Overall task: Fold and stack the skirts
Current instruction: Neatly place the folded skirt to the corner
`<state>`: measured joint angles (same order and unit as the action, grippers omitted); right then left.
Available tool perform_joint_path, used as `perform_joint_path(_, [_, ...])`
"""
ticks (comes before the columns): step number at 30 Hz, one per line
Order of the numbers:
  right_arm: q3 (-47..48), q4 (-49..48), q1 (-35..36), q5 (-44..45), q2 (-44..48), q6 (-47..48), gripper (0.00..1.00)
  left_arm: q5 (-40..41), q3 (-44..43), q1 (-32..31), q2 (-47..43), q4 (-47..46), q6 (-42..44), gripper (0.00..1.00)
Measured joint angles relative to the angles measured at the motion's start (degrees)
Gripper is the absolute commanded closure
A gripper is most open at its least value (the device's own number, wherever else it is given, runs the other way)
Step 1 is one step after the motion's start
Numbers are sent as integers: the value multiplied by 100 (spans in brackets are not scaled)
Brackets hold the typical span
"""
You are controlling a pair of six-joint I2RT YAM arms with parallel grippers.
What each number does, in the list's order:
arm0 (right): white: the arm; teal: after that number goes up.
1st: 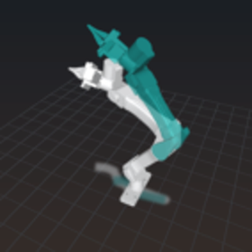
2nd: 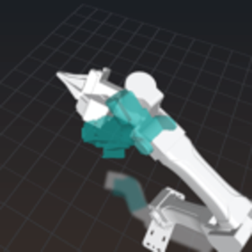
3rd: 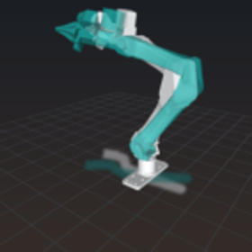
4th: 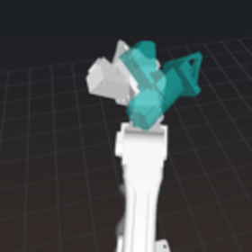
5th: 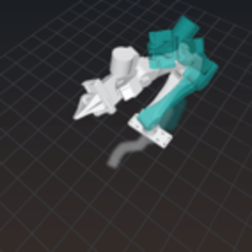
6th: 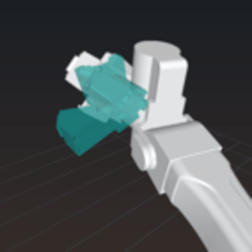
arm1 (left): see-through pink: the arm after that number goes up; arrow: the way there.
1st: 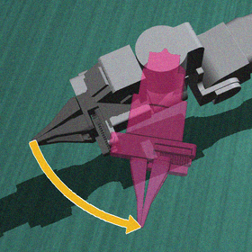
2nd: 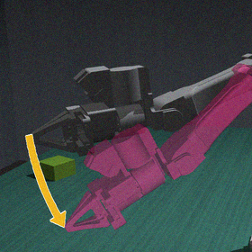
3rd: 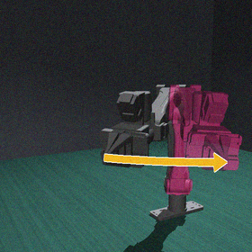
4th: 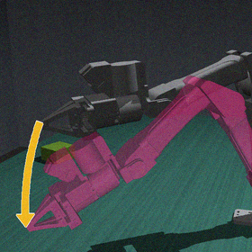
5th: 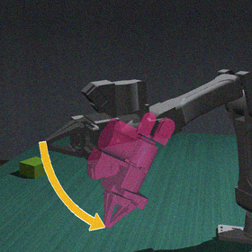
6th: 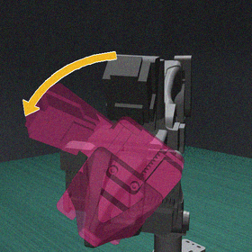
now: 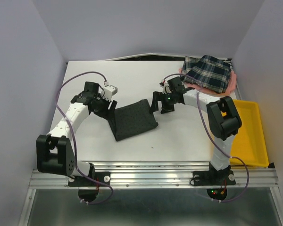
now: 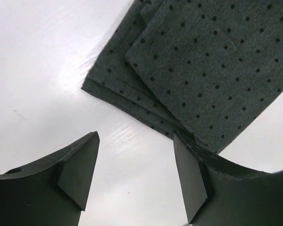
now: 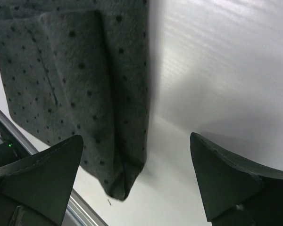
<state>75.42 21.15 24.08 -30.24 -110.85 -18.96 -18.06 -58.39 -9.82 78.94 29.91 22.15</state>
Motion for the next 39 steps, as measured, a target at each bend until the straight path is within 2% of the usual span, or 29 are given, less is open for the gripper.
perform_joint_path(2, [192, -79, 0, -72, -297, -103, 1, -107, -31, 109, 173, 122, -166, 25])
perform_joint_path(5, [538, -195, -4, -330, -669, -256, 9, -282, -234, 267, 673, 339, -380, 28])
perform_joint_path(8, [802, -317, -2, -507, -931, -315, 39, -533, -483, 457, 1316, 472, -564, 30])
perform_joint_path(9, [844, -354, -2, -551, -1005, -343, 59, -649, -551, 520, 1567, 527, -632, 30])
perform_joint_path(12, [850, -382, -2, -560, -1137, -376, 79, -879, -577, 595, 1895, 553, -837, 34])
perform_joint_path(13, [848, -385, -2, -535, -1169, -374, 89, -955, -581, 595, 1967, 549, -909, 36])
perform_joint_path(15, [846, -396, -24, -535, -1191, -382, 95, -1150, -634, 577, 2159, 511, -1029, 39])
perform_joint_path(18, [848, -404, -111, -511, -1187, -404, 99, -1364, -1032, 529, 2684, 452, -1180, 43])
perform_joint_path(24, [848, -402, -763, -326, -1185, -422, 99, -1759, -2175, 452, 3582, -22, -1506, 43])
perform_joint_path(25, [848, -404, -879, -293, -1178, -417, 98, -1773, -2330, 439, 3670, -133, -1550, 36])
perform_joint_path(26, [857, -404, -979, -245, -1174, -396, 76, -1781, -2474, 428, 3753, -247, -1611, 31])
perform_joint_path(27, [866, -404, -1040, -225, -1169, -387, 75, -1792, -2597, 428, 3821, -391, -1694, 26])
perform_joint_path(28, [898, -380, -1143, -201, -1165, -367, 32, -1790, -2645, 428, 3834, -544, -1751, 11])
perform_joint_path(30, [1021, -358, -1217, -144, -1165, -358, 12, -1792, -2608, 431, 3792, -776, -1899, 5])
perform_joint_path(31, [1121, -337, -1248, -203, -1158, -289, 8, -1790, -2546, 431, 3729, -901, -1958, 1])
perform_joint_path(33, [1228, -326, -1198, -122, -1106, -223, 4, -1781, -2168, 431, 3445, -1224, -2210, 2])
perform_joint_path(39, [734, -48, -1150, 70, -382, -9, 4, -1683, -835, 334, 2100, -1596, -2999, 2])
